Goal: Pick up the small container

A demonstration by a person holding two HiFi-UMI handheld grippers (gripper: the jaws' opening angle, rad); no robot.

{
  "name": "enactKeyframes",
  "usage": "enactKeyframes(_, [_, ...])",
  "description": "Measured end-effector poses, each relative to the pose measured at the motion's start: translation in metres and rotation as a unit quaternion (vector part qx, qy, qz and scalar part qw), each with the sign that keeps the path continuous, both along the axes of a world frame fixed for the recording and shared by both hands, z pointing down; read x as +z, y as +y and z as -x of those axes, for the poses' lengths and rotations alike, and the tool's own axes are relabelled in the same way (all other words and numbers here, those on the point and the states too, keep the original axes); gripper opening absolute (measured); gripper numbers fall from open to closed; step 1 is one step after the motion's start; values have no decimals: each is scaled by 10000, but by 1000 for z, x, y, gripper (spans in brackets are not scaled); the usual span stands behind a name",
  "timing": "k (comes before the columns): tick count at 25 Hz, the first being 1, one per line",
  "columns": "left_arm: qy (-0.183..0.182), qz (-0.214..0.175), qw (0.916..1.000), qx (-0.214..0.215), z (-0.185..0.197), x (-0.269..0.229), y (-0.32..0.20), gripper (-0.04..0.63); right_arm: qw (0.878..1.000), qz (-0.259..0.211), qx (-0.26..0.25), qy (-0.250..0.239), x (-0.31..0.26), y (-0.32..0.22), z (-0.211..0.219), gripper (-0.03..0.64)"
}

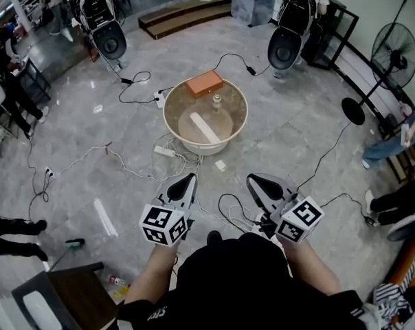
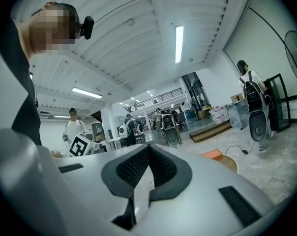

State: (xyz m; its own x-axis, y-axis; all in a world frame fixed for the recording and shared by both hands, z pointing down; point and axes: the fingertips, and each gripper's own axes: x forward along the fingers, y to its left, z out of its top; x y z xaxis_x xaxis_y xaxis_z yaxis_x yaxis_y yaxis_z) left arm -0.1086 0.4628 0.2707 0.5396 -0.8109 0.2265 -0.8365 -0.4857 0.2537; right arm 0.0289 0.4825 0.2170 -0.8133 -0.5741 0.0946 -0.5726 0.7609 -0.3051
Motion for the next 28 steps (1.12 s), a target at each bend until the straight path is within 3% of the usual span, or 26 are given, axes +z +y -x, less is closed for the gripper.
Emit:
enactKeyframes(11, [-99,86,9999,-75,23,2,-41,11,9997,219,-118,52,9,-48,18,14])
enactKeyframes(16, [-145,161,9997,-144,17,10,-81,11,9991,326,-262,3,21,-97,16,14])
enactKeyframes(23, [-142,370,9988,-284,-3,28,-176,11,9978,459,-463,-81,35,-200,3,14])
enactKeyframes(28, [-230,423,9983,-341,-27,31,-280,11,9965,648,-513,-84,52,-302,-25,14])
